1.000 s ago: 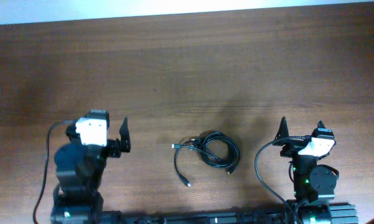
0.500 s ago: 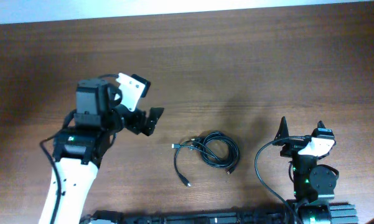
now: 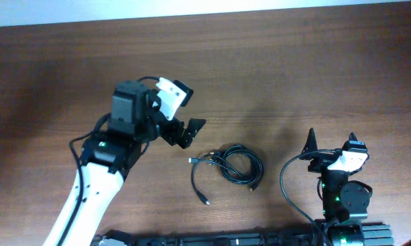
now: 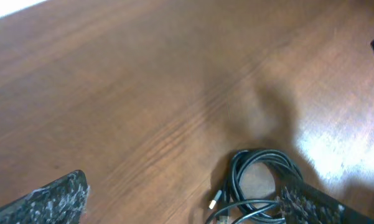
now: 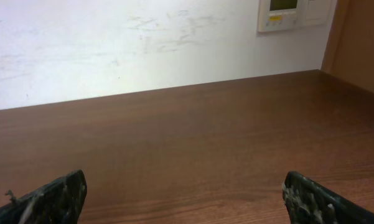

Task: Untangle cables
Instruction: 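Move the left gripper over the black cable coil and lower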

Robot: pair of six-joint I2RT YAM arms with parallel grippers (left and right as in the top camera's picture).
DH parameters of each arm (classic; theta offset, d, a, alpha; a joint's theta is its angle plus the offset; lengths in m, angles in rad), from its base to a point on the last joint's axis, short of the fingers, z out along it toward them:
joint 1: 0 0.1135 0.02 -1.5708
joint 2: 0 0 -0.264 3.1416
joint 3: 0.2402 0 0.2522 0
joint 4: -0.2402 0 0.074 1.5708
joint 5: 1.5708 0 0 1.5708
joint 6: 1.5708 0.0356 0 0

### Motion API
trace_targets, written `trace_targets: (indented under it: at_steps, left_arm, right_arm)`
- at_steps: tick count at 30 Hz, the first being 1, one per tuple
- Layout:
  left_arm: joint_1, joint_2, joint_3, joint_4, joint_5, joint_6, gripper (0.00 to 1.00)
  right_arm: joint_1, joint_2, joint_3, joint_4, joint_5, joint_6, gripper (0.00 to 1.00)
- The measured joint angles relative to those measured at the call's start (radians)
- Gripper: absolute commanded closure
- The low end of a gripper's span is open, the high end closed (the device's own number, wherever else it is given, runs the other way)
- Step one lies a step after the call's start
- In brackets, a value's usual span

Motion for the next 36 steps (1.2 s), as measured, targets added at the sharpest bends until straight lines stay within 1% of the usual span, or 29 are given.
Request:
trace_targets:
  at_steps: [3,6,7,9,11,14,16,18,21,24,29,36]
  left_arm:
    - [-0.058,0.095,0.058,-0.082,-0.005,0.016,0.02]
    - [-0.120,0.220,0.196,-0.219,-0.036,0.041,0.02]
    - [-0.138,0.285,0.269,-0.274,-0.044,0.049,0.02]
    - [-0.148,0.376,0.357,-0.349,-0.055,0.063,0.01]
    - [-0.158,0.443,0.422,-0.391,-0.061,0.094,0.02]
    - [-0.190,0.469,0.439,-0.433,-0.066,0.157,0.02]
    - [-0.223,0.506,0.447,-0.503,-0.067,0.225,0.02]
    - [-0.232,0.550,0.448,-0.542,-0.053,0.289,0.02]
    - [-0.241,0.639,0.448,-0.558,-0.019,0.362,0.02]
    - [-0.272,0.695,0.448,-0.562,-0.007,0.395,0.02]
    - [-0.340,0.749,0.448,-0.557,-0.005,0.415,0.02]
    - [-0.351,0.773,0.449,-0.462,-0.067,0.401,0.02]
  right_arm:
    - [0.000,0.000,0.000,0.000,0.000,0.000,0.01]
    - [0.000,-0.001,0.000,0.000,0.000,0.000,0.01]
    - [0.000,0.000,0.000,0.000,0.000,0.000,0.01]
    - [0.000,-0.001,0.000,0.000,0.000,0.000,0.01]
    - [0.000,-0.001,0.000,0.000,0.000,0.000,0.01]
    - [0.000,-0.001,0.000,0.000,0.000,0.000,0.01]
    - [0.000,-0.001,0.000,0.000,0.000,0.000,0.01]
    - [0.000,-0.001,0.000,0.000,0.000,0.000,0.01]
    - [0.000,-0.001,0.000,0.000,0.000,0.000,0.01]
    - [0.000,-0.001,0.000,0.000,0.000,0.001,0.01]
    - [0.000,-0.001,0.000,0.000,0.000,0.000,0.01]
    - [0.000,-0.001,0.000,0.000,0.000,0.000,0.01]
